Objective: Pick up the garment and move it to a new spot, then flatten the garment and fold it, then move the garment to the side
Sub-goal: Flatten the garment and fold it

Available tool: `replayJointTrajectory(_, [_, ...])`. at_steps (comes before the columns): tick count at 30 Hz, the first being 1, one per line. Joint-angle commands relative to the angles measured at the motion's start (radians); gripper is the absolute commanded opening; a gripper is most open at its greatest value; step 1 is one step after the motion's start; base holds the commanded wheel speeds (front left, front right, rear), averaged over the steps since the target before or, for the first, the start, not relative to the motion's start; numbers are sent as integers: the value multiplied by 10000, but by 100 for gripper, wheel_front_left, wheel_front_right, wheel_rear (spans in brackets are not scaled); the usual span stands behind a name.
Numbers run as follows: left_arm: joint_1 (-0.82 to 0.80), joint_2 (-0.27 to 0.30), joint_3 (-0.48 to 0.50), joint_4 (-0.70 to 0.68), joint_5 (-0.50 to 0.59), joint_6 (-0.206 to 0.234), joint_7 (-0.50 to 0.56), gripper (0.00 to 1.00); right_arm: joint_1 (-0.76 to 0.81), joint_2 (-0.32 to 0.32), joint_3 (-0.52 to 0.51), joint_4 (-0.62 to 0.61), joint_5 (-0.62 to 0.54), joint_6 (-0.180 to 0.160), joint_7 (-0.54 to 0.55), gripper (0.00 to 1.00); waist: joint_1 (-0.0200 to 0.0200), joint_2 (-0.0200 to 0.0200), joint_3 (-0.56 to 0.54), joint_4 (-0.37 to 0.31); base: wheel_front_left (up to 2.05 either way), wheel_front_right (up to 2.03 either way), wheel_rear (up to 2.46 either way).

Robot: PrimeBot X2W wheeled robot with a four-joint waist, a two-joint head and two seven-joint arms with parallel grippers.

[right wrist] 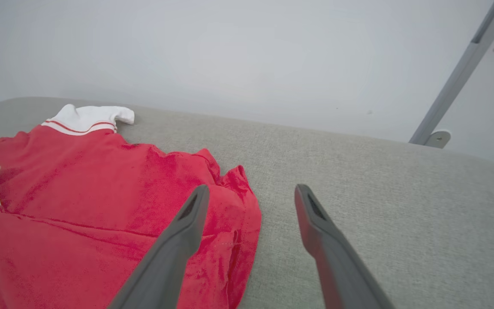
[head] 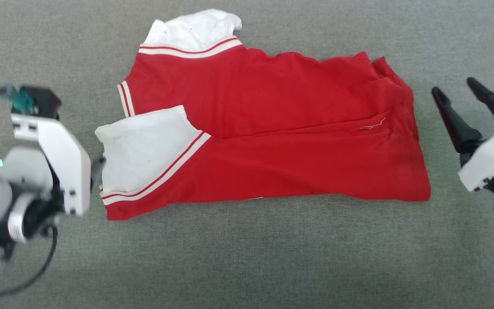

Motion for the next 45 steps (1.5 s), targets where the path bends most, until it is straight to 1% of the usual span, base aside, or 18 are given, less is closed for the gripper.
replayJointTrajectory(1, [356,156,61,-448,-103,307,63,100,306,185,-299,-251,-334,-3,-282,100,0,0,-73,-40,0,0,0])
replayJointTrajectory(6, [1500,705,158,-2034,-406,1352,66,100,1245,1109,-1658,-1274,-1487,-3,-1148,100,0,0,-153,-152,0,0,0])
replayJointTrajectory(10, [2148,959,176,-2593,-525,1843,-19,100,1868,1857,-2393,-2002,-2178,-2,-1410,100,0,0,-147,-339,0,0,0])
replayJointTrajectory(12, [2381,1034,174,-2712,-589,1974,-67,100,2139,2153,-2578,-2304,-2397,-2,-1418,100,0,0,-124,-447,0,0,0])
replayJointTrajectory(15, [2554,1065,188,-2643,-600,2014,-192,100,2543,2555,-2766,-2669,-2548,-2,-1312,100,0,0,-75,-610,0,0,0])
replayJointTrajectory(18, [2585,903,209,-2263,-693,1868,-307,100,2918,2866,-2744,-2878,-2493,-2,-1080,100,0,0,-6,-769,0,0,0])
replayJointTrajectory(21, [2532,743,196,-1606,-787,1657,-386,100,3251,2927,-2462,-2891,-2289,-2,-662,100,0,0,85,-926,0,0,0])
replayJointTrajectory(25, [2335,325,127,-621,-889,1324,-450,100,3437,2869,-2123,-2767,-1913,-2,-57,100,0,0,193,-1018,0,0,0])
replayJointTrajectory(26, [2306,208,69,-383,-934,1241,-394,89,3442,2854,-2075,-2698,-1829,-2,103,100,0,0,217,-1030,0,0,0])
replayJointTrajectory(27, [2274,85,43,-195,-1012,1149,-364,19,3429,2859,-2049,-2584,-1728,-2,298,100,0,0,238,-1032,0,0,0])
replayJointTrajectory(28, [2234,-36,17,-51,-1007,1069,-350,0,3404,2817,-1941,-2487,-1651,-2,507,100,0,0,260,-1019,0,0,0])
replayJointTrajectory(31, [2098,-270,-124,186,-957,882,-258,0,3224,2765,-1730,-2186,-1351,-2,1206,100,0,0,334,-949,0,0,0])
replayJointTrajectory(32, [1949,-414,-173,222,-910,760,-261,0,3023,2667,-1586,-1992,-1165,-2,1660,100,0,0,400,-848,0,0,0])
replayJointTrajectory(35, [1753,-587,-274,260,-777,703,-221,0,2723,2563,-1378,-1647,-979,-2,2330,100,0,0,484,-686,0,0,0])
replayJointTrajectory(39, [1546,-831,-390,227,-711,567,-254,0,2197,2356,-1178,-1029,-1017,-2,3122,100,0,0,590,-442,0,0,0])
replayJointTrajectory(42, [1450,-978,-480,231,-654,481,-254,0,1889,2283,-1086,-244,-1194,-6,4001,100,0,0,656,-300,0,0,0])
replayJointTrajectory(44, [1404,-1060,-512,268,-643,442,-275,0,1780,2405,-1072,282,-1220,-31,4685,100,0,0,676,-222,0,0,0])
replayJointTrajectory(45, [1404,-1060,-512,268,-643,442,-275,0,1780,2405,-1072,282,-1220,-31,4685,100,0,0,676,-222,0,0,0])
